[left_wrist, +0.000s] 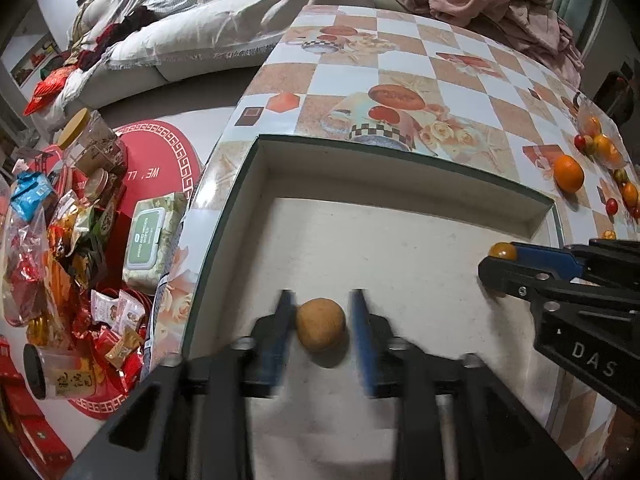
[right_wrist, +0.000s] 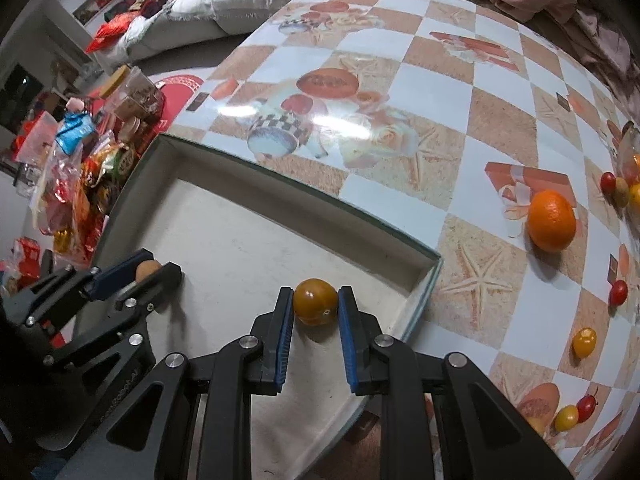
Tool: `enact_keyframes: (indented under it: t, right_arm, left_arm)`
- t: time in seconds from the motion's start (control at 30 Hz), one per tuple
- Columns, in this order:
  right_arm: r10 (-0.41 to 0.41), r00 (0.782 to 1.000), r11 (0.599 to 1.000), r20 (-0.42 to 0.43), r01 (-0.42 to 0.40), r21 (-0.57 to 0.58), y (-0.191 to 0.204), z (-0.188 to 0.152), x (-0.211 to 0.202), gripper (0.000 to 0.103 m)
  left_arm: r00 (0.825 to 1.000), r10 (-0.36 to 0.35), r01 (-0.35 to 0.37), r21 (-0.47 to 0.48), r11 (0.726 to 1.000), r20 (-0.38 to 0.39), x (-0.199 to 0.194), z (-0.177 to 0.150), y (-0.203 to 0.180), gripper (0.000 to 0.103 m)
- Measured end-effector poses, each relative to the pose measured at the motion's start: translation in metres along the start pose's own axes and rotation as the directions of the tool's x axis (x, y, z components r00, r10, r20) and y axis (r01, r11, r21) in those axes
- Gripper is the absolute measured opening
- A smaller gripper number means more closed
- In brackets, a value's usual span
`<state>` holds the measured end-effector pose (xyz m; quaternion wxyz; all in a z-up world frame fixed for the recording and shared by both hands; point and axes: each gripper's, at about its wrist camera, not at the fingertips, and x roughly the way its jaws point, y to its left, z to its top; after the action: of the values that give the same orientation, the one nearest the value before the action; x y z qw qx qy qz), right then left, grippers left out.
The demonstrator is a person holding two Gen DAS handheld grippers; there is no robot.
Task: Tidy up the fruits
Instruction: 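Release the brown fruit into the white tray with the left gripper while the right gripper releases the yellow tomato, then grasp another brown fruit with the left gripper while the right gripper grasps a yellow cherry tomato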
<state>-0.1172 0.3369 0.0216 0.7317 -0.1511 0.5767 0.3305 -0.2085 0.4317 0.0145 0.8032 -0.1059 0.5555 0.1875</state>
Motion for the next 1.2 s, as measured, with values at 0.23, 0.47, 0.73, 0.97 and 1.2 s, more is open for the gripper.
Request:
enact_keyframes:
  t: [0.23, 0.47, 0.73, 0.97, 1.2]
  right_arm:
    - [0.027, 1.0, 1.0, 0.001, -0.027, 0.004, -0.002, 0.003, -0.003, 0.037]
    - [0.078, 0.991, 0.994, 0.108, -0.085, 0.063, -0.01, -0.001, -0.041, 0.078]
    - [-0.001, 0.986, 0.973, 0.169, -0.038, 0.227, -0.063, -0.038, -0.088, 0.078]
    - [-0.09, 0.985, 0.923, 0.146, 0.027, 0.384, -0.129, -0.093, -0.115, 0.079]
    - [-0.173, 0.981, 0.863, 0.088, 0.108, 0.494, -0.181, -0.158, -0.133, 0.078]
  left_arm:
    - [0.999, 0.023, -0.023, 0.008, 1.0, 0.027, -0.005, 0.0, 0.004, 0.085]
    - [0.999, 0.014, -0.016, 0.037, 0.999, 0.036, -0.02, -0.003, -0.003, 0.085]
    - [0.996, -0.05, 0.038, 0.151, 0.988, 0.074, -0.057, -0.01, -0.051, 0.085]
    - [0.985, -0.161, 0.133, 0.309, 0.942, 0.066, -0.08, -0.015, -0.125, 0.085]
    - [0.972, -0.234, 0.218, 0.372, 0.902, -0.002, -0.077, -0.022, -0.19, 0.085]
